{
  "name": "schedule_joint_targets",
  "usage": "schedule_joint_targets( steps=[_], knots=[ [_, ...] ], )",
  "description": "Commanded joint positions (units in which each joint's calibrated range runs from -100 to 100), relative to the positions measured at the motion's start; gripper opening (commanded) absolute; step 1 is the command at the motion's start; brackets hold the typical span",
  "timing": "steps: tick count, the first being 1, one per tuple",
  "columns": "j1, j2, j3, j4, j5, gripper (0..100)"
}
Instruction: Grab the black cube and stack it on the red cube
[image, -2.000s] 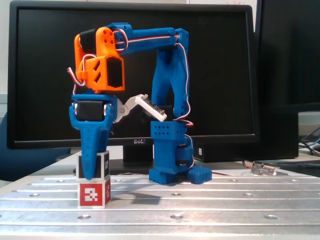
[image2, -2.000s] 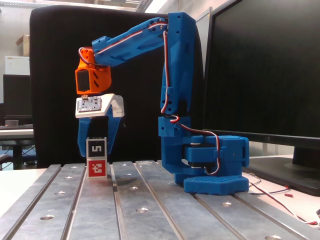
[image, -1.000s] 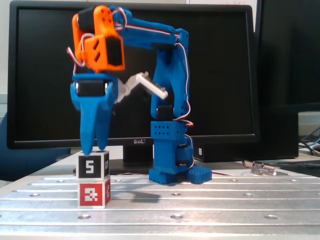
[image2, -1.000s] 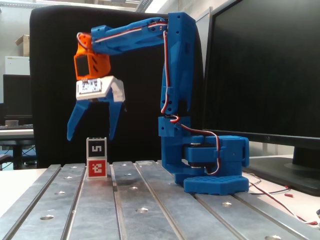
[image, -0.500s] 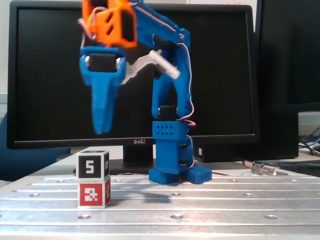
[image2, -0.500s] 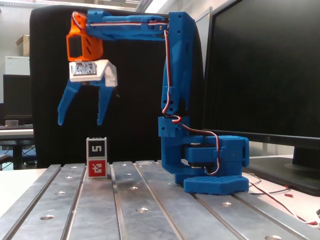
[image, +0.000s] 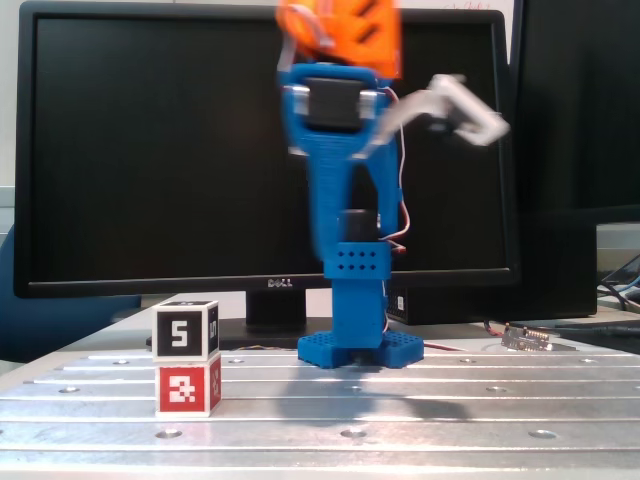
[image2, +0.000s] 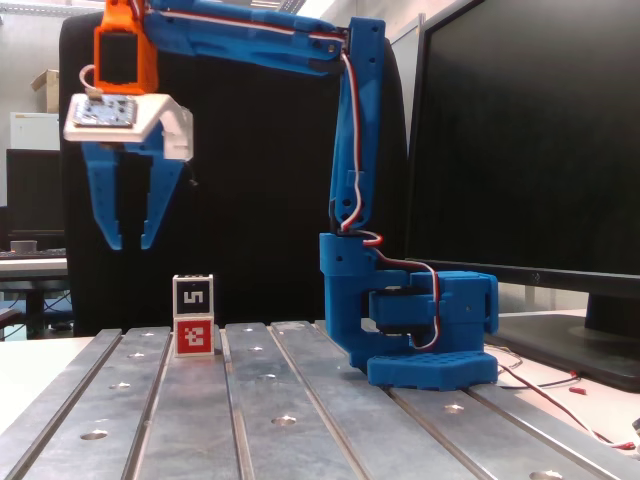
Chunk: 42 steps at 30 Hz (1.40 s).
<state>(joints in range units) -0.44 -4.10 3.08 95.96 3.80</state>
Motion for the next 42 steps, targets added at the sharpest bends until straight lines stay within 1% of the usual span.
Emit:
schedule_joint_targets(
  steps=[1,8,14,21,26,31,42],
  knots=[
    [-4.8,-1.0,2.2,-2.9,-4.0,8],
    [-9.9,-1.8,8.2,-5.5,-6.6,8],
    [-11.7,-9.2,20.8,-12.3,-7.5,8],
    [-10.8,-20.8,37.6,-19.8,-7.5,8],
    [-8.4,-28.4,47.6,-24.1,-7.5,8],
    [-6.1,-34.5,53.9,-26.9,-7.5,8],
    [-5.4,-49.4,68.8,-35.0,-7.3,8]
  ],
)
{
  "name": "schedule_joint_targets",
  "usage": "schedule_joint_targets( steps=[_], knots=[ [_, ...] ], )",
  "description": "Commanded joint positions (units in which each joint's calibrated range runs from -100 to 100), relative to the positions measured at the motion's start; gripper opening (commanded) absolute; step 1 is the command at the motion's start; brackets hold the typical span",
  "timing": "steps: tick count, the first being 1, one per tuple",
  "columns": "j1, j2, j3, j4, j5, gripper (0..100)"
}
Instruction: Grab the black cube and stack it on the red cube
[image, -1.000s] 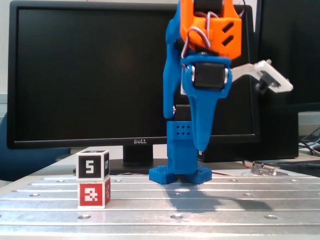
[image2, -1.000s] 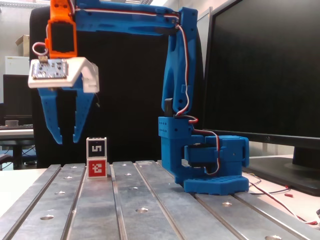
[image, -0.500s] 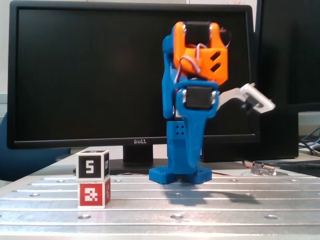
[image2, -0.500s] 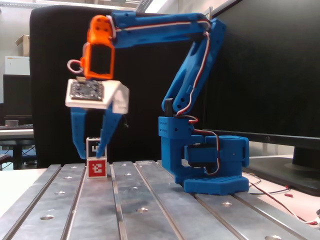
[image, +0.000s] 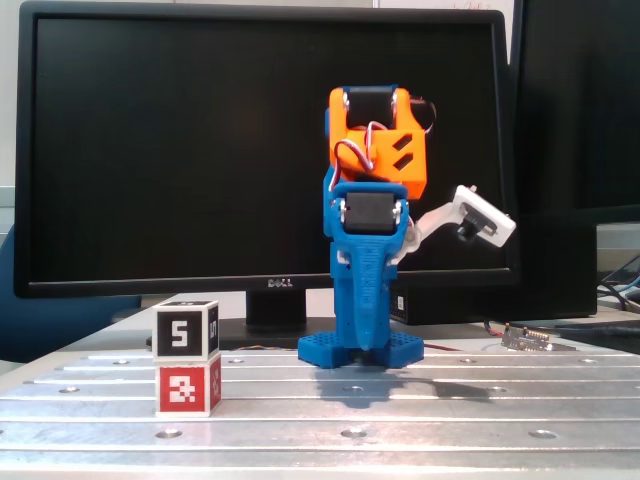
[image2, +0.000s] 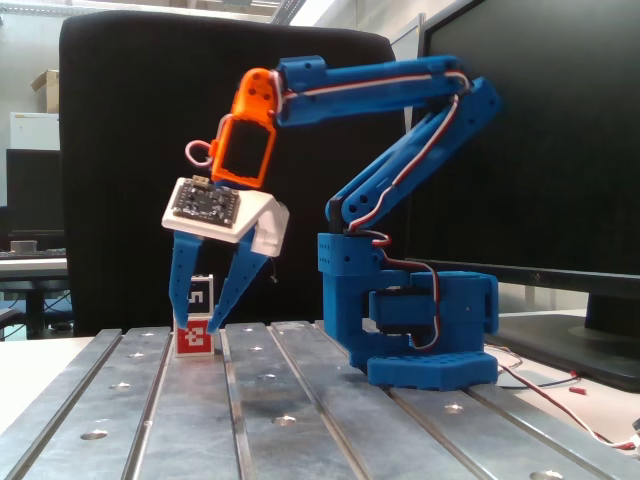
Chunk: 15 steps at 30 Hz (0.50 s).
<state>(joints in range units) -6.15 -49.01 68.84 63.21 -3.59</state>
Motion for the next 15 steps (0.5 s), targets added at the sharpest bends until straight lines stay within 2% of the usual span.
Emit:
schedule_joint_targets(
  steps=[1,15],
  knots=[
    [0.3,-6.0,4.6,-3.0,0.1,8],
    [4.0,-23.6,18.4,-6.0,0.3,8]
  ],
)
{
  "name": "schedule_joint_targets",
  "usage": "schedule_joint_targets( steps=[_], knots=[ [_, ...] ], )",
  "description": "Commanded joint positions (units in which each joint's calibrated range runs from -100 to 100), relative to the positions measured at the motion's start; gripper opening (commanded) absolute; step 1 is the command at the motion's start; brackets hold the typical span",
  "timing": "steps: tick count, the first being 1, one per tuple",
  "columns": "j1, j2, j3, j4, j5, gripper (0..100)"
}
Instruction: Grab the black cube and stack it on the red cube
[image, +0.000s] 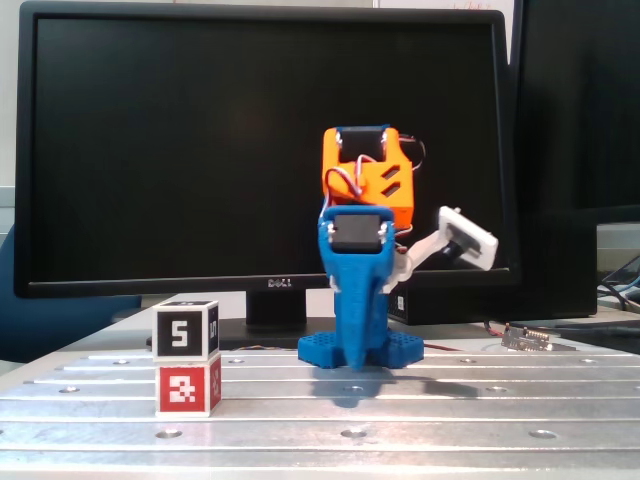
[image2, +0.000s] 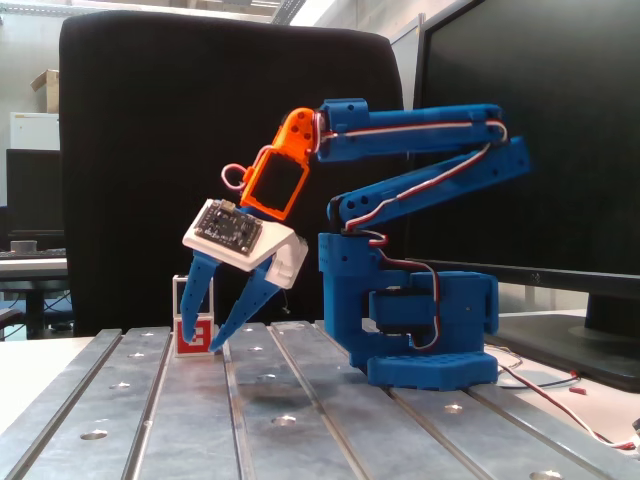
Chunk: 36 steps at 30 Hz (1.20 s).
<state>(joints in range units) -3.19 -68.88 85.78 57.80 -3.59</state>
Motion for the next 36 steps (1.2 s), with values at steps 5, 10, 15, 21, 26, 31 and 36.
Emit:
schedule_joint_targets(
  steps=[5,10,15,21,26,31,36],
  knots=[
    [1.3,-11.2,5.9,-0.6,0.3,8],
    [2.6,-17.7,8.9,0.3,0.3,8],
    [2.8,-24.1,13.9,-0.1,0.4,8],
    [2.8,-26.9,14.0,0.6,0.4,8],
    [2.9,-27.5,13.9,4.1,1.6,8],
    [2.9,-26.9,13.9,7.2,6.0,8],
    [2.9,-26.9,13.9,9.5,8.5,8]
  ],
)
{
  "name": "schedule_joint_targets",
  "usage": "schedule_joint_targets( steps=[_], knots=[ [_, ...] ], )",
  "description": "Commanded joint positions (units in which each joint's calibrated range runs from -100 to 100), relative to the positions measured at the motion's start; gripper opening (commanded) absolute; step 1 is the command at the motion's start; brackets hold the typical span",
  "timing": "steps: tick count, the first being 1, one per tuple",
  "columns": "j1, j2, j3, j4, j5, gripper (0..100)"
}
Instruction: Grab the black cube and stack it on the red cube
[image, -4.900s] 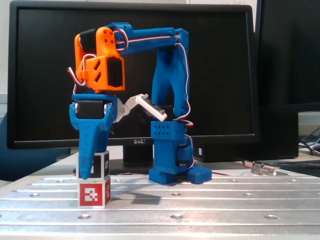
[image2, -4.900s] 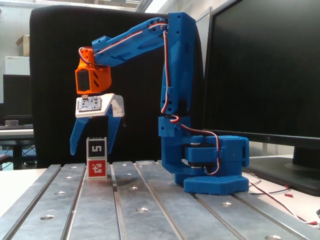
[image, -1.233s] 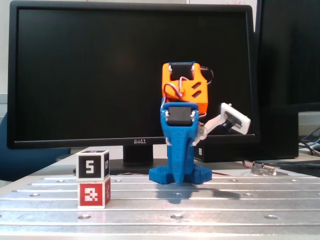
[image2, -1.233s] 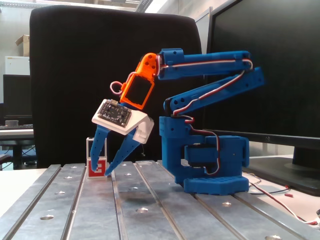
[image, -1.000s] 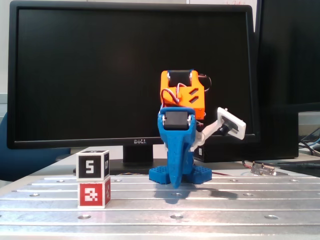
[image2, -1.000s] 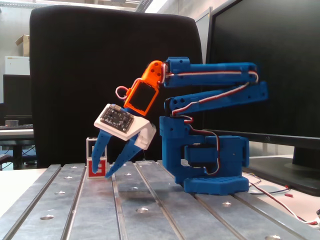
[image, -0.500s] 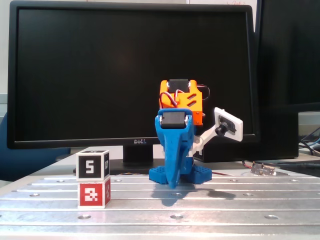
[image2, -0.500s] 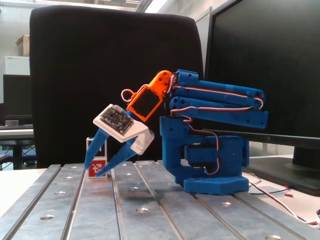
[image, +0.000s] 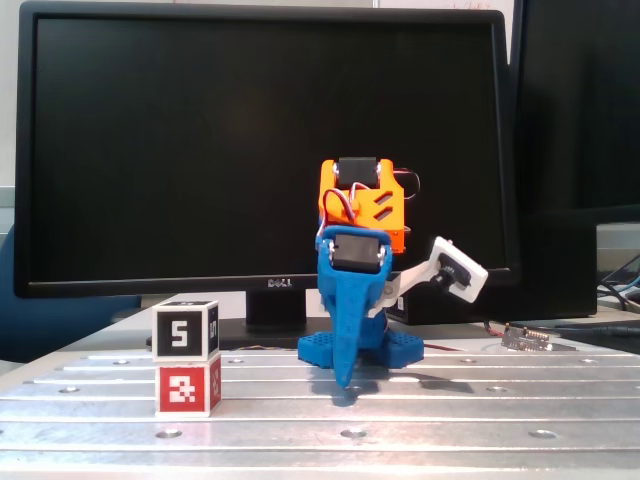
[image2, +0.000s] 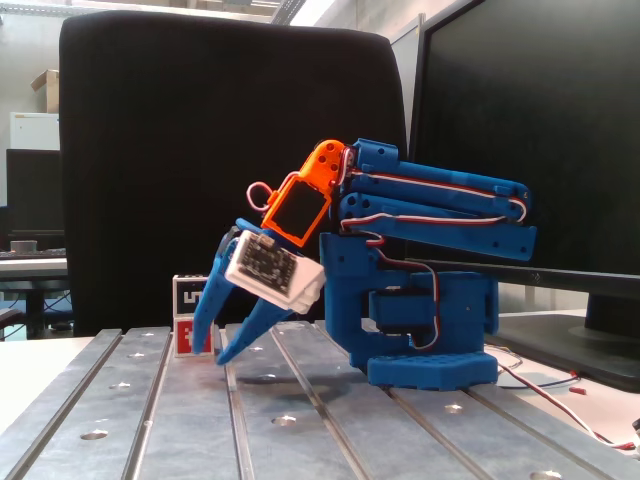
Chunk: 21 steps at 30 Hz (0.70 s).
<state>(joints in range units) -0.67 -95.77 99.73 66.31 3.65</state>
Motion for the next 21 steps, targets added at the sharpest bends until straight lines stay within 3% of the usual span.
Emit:
schedule_joint_targets(
  steps=[1,21],
  knots=[
    [0.3,-0.1,0.0,0.9,1.3,8],
    [0.3,-0.6,0.0,0.9,1.3,8]
  ],
)
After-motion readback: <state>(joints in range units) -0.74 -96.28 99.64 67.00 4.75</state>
